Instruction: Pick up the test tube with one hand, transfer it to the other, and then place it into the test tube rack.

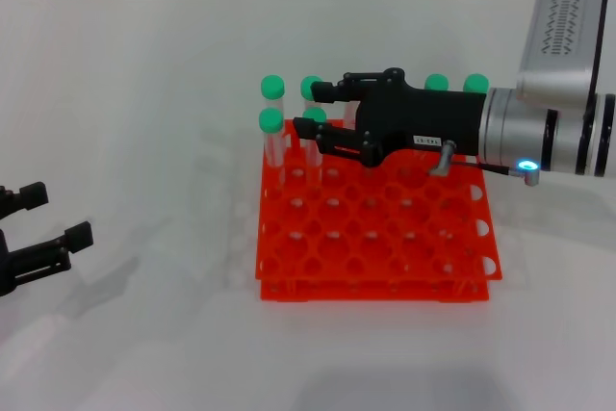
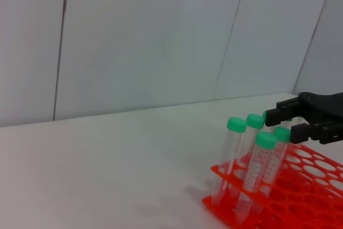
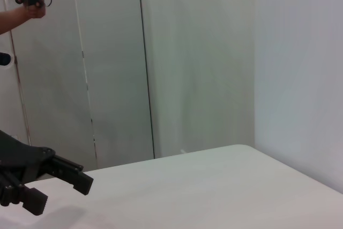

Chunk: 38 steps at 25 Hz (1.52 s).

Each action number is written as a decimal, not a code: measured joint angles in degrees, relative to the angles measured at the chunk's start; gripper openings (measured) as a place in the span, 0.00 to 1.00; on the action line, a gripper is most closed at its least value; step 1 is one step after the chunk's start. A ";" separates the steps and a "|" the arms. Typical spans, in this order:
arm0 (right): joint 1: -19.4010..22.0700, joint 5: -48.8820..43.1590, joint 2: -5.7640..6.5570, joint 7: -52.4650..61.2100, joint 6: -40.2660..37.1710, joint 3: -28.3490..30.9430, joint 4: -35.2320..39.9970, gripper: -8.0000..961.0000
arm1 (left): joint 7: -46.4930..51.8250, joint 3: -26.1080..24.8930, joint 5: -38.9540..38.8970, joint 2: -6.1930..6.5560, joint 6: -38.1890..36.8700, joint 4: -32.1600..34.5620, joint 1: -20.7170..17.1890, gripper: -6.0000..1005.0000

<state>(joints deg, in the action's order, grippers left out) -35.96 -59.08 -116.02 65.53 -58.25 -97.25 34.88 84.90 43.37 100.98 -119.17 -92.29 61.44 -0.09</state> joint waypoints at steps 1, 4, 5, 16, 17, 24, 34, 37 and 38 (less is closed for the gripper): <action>0.02 0.00 0.00 -0.01 -0.02 0.02 0.01 0.45 | 0.00 0.00 0.00 0.00 0.00 0.00 0.00 0.89; 0.48 0.04 0.09 -0.02 -1.22 0.07 0.37 0.51 | -0.01 -0.02 0.00 0.00 0.00 0.00 0.00 0.89; 1.02 0.05 0.20 -0.03 -2.05 0.10 1.01 0.51 | -0.08 -0.03 0.00 0.00 0.00 0.00 0.00 0.89; 9.94 -7.51 1.27 -0.68 -13.09 9.46 7.98 0.55 | -2.84 -0.57 -0.66 0.01 -0.30 -0.91 0.00 0.89; 10.38 -8.75 1.28 -0.56 -14.18 11.13 7.99 0.55 | -2.92 -0.58 -0.67 0.03 -0.50 -0.92 0.00 0.89; 13.56 -15.17 1.89 0.16 -18.48 19.94 7.29 0.78 | -3.35 -0.62 -0.16 0.34 -2.79 -0.76 0.80 0.89; 14.36 -19.37 4.18 1.47 -21.71 21.17 5.94 0.91 | -2.81 -1.09 5.43 2.57 -7.88 -2.59 5.28 0.89; 14.16 -20.87 4.07 2.01 -21.79 21.18 5.89 0.91 | -2.61 -1.10 6.59 2.95 -8.49 -3.01 6.60 0.89; 14.06 -21.41 4.03 2.33 -21.78 21.19 5.89 0.91 | -2.53 -1.10 6.97 3.00 -8.61 -3.05 7.04 0.89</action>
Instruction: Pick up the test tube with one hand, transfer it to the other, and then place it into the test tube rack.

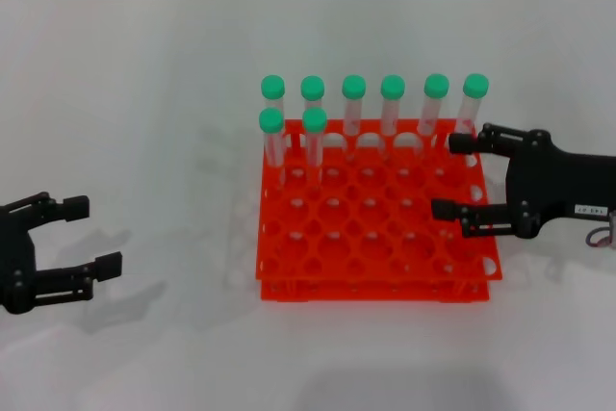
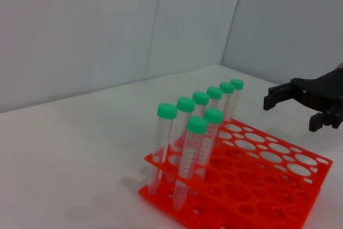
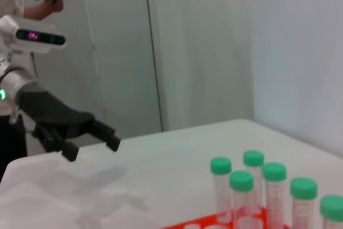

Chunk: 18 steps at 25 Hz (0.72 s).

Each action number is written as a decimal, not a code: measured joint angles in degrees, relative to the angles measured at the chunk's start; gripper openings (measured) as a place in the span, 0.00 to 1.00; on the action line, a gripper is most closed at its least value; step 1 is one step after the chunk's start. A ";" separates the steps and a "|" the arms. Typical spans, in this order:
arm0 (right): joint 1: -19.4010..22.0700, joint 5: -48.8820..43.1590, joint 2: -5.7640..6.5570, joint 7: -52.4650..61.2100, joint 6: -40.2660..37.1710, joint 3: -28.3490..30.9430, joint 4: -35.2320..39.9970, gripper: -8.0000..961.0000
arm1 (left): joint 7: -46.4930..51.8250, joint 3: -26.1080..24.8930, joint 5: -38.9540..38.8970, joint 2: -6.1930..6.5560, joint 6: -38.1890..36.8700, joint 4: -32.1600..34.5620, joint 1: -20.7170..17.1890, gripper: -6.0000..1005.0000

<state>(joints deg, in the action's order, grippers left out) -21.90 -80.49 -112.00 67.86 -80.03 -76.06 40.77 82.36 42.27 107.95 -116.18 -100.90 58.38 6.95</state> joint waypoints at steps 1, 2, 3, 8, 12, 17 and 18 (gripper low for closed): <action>-0.18 -0.78 -0.02 0.50 0.04 0.01 0.00 0.91 | 0.11 0.00 0.82 0.03 -0.22 -0.03 0.58 0.89; -0.32 -1.48 -0.02 0.94 0.06 0.01 0.00 0.91 | 0.16 0.00 1.46 0.04 -0.40 -0.05 1.09 0.89; -0.49 -2.03 -0.02 1.34 0.07 0.02 0.01 0.91 | 0.23 0.00 2.16 0.04 -0.61 -0.08 1.58 0.89; -1.51 -3.62 0.20 2.67 0.05 0.04 0.01 0.91 | 0.37 0.02 4.12 -0.09 -1.09 -0.16 3.34 0.89; -1.99 -5.02 0.38 3.39 -0.04 0.08 0.01 0.91 | 0.37 0.21 4.59 -0.10 -1.76 -0.18 4.30 0.89; -2.60 -6.74 0.47 4.45 -0.55 0.13 0.07 0.91 | 0.37 0.39 5.62 -0.10 -1.83 -0.63 5.15 0.89; -2.62 -7.05 0.49 4.62 -0.58 0.13 0.11 0.91 | 0.37 0.39 5.62 -0.10 -1.83 -0.63 5.15 0.89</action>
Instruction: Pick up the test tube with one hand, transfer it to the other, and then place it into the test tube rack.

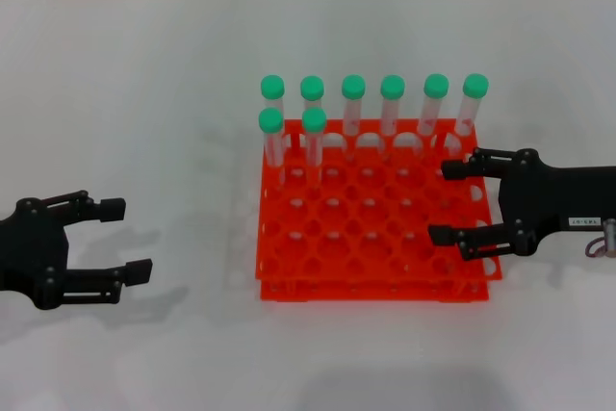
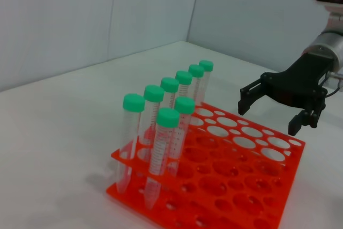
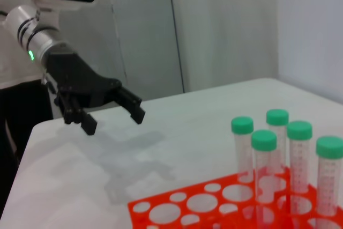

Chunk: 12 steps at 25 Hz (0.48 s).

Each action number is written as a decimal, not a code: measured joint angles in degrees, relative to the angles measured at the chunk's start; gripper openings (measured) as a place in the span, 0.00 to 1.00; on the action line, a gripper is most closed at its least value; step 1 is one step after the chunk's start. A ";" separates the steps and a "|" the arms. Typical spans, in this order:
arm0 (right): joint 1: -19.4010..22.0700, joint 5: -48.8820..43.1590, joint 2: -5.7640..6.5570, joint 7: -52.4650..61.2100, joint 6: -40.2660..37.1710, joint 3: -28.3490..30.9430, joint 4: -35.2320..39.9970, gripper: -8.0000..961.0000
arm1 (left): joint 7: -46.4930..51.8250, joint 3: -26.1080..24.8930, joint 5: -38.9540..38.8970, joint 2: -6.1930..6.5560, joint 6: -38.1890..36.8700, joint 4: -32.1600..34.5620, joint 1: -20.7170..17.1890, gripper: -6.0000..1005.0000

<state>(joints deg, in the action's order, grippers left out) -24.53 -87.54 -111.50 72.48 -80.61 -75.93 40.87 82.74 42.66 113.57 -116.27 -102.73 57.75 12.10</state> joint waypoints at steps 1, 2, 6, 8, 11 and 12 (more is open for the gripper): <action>-0.04 -0.21 0.03 0.11 -0.02 0.00 0.03 0.91 | 0.00 -0.01 0.05 0.00 -0.01 -0.11 0.16 0.89; -0.05 -0.35 0.05 0.13 -0.02 0.00 0.05 0.91 | 0.00 -0.12 0.12 0.01 -0.01 -0.24 0.50 0.89; -0.07 -0.51 0.06 0.18 -0.05 -0.01 0.17 0.91 | 0.00 -0.23 0.20 0.00 -0.01 -0.27 0.77 0.89; -0.08 -0.52 0.07 0.19 -0.03 -0.01 0.19 0.91 | 0.02 -0.27 0.24 0.00 0.19 -0.27 0.87 0.89; -0.08 -0.54 0.07 0.20 0.08 -0.01 0.20 0.91 | 0.06 -0.29 0.25 0.00 0.47 -0.27 0.89 0.89; -0.08 -0.55 0.07 0.20 0.13 -0.01 0.18 0.91 | 0.09 -0.29 0.25 0.00 0.48 -0.27 0.89 0.89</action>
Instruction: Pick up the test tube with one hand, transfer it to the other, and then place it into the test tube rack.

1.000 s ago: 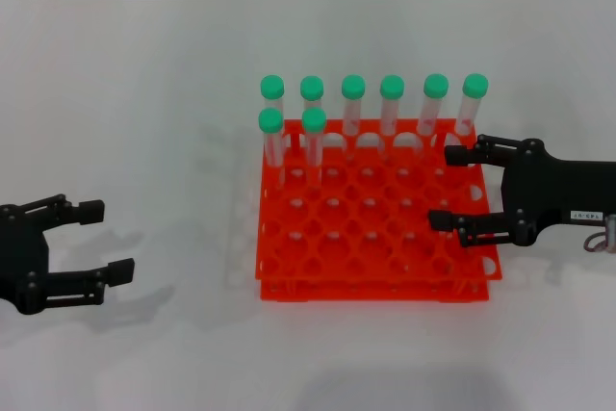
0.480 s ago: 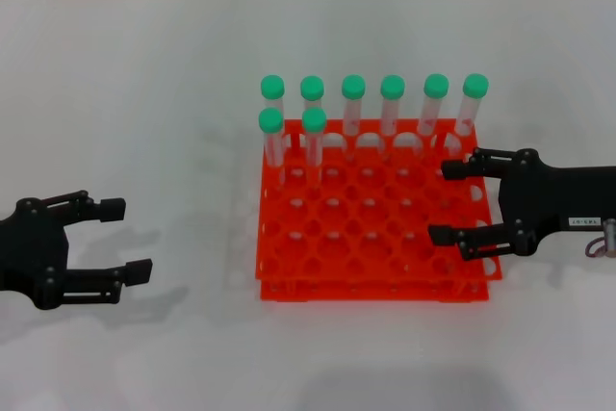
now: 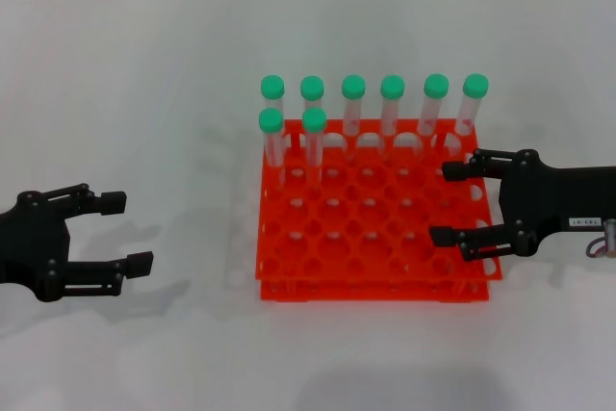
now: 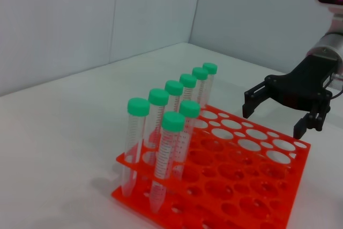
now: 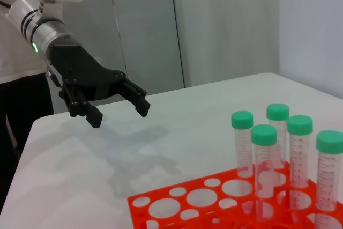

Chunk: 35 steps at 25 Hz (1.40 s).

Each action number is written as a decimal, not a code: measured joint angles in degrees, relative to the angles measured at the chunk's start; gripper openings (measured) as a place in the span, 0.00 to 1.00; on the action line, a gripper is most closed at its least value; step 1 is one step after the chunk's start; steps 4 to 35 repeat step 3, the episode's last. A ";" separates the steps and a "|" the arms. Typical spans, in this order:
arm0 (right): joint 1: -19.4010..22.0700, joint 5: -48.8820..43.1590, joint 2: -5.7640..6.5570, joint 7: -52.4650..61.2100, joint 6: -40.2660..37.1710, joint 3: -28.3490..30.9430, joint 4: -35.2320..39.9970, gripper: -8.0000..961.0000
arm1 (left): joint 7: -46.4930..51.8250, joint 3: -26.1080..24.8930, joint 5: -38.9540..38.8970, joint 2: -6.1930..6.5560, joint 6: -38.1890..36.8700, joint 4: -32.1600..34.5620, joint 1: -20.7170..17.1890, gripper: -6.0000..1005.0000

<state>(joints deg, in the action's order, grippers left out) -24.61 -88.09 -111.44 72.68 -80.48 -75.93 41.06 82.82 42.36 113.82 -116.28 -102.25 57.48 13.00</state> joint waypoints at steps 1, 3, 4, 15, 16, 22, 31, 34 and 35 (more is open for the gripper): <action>0.00 -0.01 -0.03 0.01 0.14 0.00 -0.07 0.91 | 0.05 -0.01 0.00 0.00 0.00 0.00 0.01 0.89; 0.00 -0.02 -0.06 0.00 0.18 0.00 -0.08 0.91 | 0.14 -0.05 0.00 0.00 0.02 0.00 0.01 0.89; 0.00 -0.02 -0.06 0.00 0.18 0.00 -0.08 0.91 | 0.14 -0.05 0.00 0.00 0.02 0.00 0.01 0.89; 0.00 -0.02 -0.06 0.00 0.18 0.00 -0.08 0.91 | 0.14 -0.05 0.00 0.00 0.02 0.00 0.01 0.89; 0.00 -0.02 -0.06 0.00 0.18 0.00 -0.08 0.91 | 0.14 -0.05 0.00 0.00 0.02 0.00 0.01 0.89; 0.00 -0.02 -0.06 0.00 0.18 0.00 -0.08 0.91 | 0.14 -0.05 0.00 0.00 0.02 0.00 0.01 0.89; 0.00 -0.02 -0.06 0.00 0.18 0.00 -0.08 0.91 | 0.14 -0.05 0.00 0.00 0.02 0.00 0.01 0.89; 0.00 -0.02 -0.06 0.00 0.18 0.00 -0.08 0.91 | 0.14 -0.05 0.00 0.00 0.02 0.00 0.01 0.89; 0.00 -0.02 -0.06 0.00 0.18 0.00 -0.08 0.91 | 0.14 -0.05 0.00 0.00 0.02 0.00 0.01 0.89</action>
